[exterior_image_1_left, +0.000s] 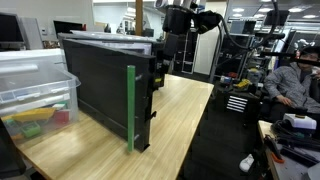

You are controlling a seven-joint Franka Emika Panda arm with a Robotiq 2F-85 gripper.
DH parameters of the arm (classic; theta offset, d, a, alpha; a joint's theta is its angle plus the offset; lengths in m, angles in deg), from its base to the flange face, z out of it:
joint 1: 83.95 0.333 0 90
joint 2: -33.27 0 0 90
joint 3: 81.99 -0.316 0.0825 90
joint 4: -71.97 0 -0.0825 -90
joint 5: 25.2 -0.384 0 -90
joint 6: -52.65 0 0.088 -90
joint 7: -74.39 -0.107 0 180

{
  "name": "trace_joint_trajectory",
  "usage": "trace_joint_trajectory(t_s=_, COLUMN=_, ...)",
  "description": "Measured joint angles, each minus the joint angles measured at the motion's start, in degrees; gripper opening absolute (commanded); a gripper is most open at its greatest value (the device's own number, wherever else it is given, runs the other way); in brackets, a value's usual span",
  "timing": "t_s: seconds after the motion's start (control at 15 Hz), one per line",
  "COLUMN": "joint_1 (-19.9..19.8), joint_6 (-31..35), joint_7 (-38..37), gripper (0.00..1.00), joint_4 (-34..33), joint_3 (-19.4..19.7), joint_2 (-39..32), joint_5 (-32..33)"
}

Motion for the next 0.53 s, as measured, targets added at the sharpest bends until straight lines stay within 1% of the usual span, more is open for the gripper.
trace_joint_trajectory(t_s=0.27, joint_1=0.0, joint_6=-0.02, joint_7=-0.01, gripper=1.0, joint_4=-0.02, joint_3=0.0, joint_2=-0.06, joint_5=-0.06)
trace_joint_trajectory(t_s=0.4, joint_1=0.04, joint_6=0.98, joint_7=-0.22, gripper=1.0, joint_4=0.0, joint_3=0.0, joint_2=-0.15, joint_5=-5.14)
trace_joint_trajectory(t_s=0.53, joint_1=0.21, joint_6=3.57, joint_7=-0.25, gripper=1.0, joint_4=0.04, joint_3=-0.05, joint_2=-0.43, joint_5=-12.85)
